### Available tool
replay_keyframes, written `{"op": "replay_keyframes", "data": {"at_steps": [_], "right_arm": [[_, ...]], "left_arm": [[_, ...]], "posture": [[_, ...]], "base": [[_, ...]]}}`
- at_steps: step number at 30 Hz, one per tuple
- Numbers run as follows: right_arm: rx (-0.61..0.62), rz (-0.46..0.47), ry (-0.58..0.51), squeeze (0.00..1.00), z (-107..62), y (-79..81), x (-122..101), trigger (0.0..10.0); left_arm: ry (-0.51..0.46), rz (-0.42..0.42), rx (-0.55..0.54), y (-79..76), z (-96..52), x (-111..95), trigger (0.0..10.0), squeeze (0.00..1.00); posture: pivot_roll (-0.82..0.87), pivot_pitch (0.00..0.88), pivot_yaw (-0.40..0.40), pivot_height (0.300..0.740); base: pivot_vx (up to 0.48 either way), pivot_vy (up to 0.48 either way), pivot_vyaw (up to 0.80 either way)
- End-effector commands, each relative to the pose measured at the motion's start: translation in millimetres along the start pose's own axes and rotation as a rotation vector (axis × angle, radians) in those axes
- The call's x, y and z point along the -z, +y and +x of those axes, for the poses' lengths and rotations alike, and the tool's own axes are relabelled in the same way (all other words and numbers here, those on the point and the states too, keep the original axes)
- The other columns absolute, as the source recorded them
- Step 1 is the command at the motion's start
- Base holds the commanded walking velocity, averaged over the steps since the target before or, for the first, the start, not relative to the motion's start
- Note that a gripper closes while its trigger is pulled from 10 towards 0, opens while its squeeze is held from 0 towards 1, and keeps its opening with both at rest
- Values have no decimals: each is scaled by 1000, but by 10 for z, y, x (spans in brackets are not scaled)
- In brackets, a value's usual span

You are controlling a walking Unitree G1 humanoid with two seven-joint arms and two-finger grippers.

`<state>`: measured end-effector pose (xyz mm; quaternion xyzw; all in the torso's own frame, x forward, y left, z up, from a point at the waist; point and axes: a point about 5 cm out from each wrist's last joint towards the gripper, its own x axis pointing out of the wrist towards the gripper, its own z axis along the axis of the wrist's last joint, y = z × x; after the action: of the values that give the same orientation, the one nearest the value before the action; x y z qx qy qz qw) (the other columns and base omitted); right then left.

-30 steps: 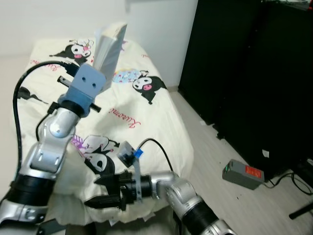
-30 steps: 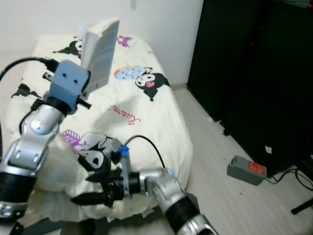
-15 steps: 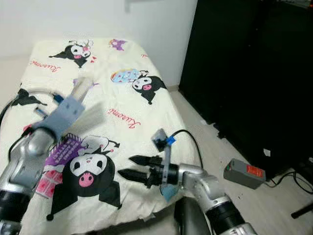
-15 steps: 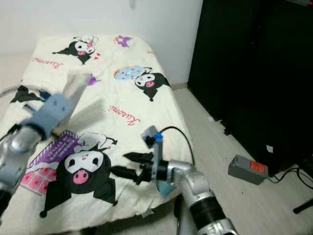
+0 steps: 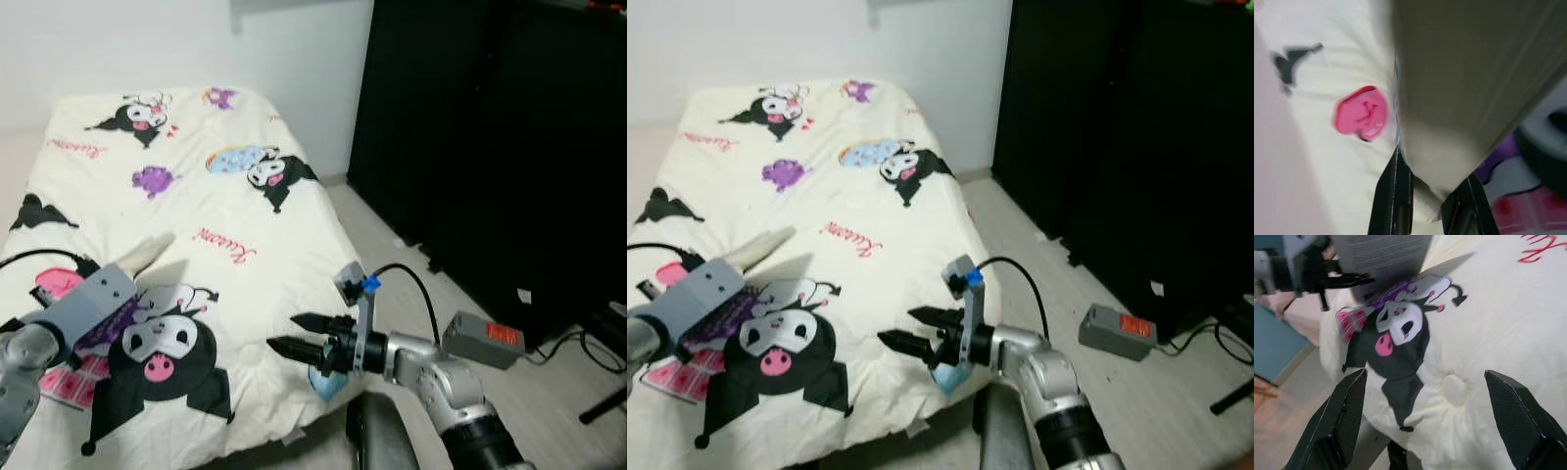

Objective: Clean up the room

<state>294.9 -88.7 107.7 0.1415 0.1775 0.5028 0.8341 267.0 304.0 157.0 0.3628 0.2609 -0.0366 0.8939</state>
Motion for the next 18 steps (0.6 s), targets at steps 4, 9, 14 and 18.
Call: {"op": "replay_keyframes", "data": {"at_steps": [4, 9, 14, 18], "right_arm": [[88, 26, -100, 0, -41, -98, -132, 10000], [89, 48, -150, 0, -69, -99, -208, 10000], [99, 48, -175, 0, -103, -113, -233, 10000], [105, 57, -200, 0, -118, -112, -247, 10000]], "left_arm": [[-417, -300, 294, -155, -173, -529, 10000, 0], [-731, -491, 509, -216, -417, -852, 10000, 0], [-947, -665, 522, -73, -542, -1012, 10000, 0], [-1097, -816, 478, 87, -629, -1107, 10000, 0]], "posture": [[6, 76, -33, 434], [-4, 75, -31, 434], [-11, 78, -31, 449], [-13, 74, -37, 463]], "base": [[0, 0, 0], [0, 0, 0], [0, 0, 0], [0, 0, 0]]}}
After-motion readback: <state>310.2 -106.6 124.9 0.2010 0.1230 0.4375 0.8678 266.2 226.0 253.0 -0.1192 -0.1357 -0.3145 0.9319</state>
